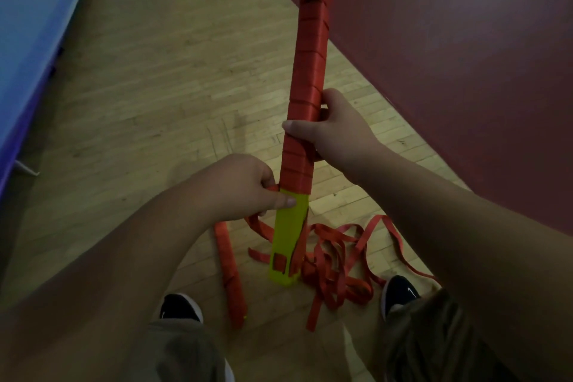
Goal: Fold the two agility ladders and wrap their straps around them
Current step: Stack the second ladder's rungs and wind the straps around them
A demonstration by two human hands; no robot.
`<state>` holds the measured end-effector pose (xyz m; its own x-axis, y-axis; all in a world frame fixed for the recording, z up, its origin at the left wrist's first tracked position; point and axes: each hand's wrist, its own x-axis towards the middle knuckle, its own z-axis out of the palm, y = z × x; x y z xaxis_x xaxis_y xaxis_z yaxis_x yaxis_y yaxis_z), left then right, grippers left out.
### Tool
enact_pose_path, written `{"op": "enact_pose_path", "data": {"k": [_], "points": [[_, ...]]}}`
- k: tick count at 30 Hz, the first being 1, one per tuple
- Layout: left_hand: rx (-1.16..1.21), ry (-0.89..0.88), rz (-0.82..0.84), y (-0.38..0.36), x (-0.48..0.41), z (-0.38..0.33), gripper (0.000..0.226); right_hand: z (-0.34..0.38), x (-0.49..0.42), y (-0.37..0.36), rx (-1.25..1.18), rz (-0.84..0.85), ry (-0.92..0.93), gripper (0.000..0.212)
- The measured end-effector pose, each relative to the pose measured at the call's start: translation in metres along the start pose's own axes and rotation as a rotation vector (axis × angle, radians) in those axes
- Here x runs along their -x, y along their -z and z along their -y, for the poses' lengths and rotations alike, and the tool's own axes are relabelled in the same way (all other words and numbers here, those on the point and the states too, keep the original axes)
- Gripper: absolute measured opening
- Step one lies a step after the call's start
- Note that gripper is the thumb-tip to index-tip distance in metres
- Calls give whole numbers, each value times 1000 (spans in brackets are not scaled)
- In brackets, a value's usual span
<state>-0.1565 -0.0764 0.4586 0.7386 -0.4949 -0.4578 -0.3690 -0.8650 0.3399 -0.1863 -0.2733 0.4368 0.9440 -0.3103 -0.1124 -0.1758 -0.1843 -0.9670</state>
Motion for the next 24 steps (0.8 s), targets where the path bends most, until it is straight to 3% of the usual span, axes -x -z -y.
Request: {"op": "enact_pose_path", "data": {"k": [9,15,20,24], "points": [[-249,46,-83,-9,6,-15,58,-7,0,-8,52,-148,-2,56],[-212,99,-116,-15,3,-21,58,-5,0,-8,-35,-177,-45,72],[22,9,-65,-18,0,-18,44,-4,-2,-5,-53,-138,-121,79],[361,-52,39,-6,0,0,27,-2,-4,7,-193,50,-155,47]]}}
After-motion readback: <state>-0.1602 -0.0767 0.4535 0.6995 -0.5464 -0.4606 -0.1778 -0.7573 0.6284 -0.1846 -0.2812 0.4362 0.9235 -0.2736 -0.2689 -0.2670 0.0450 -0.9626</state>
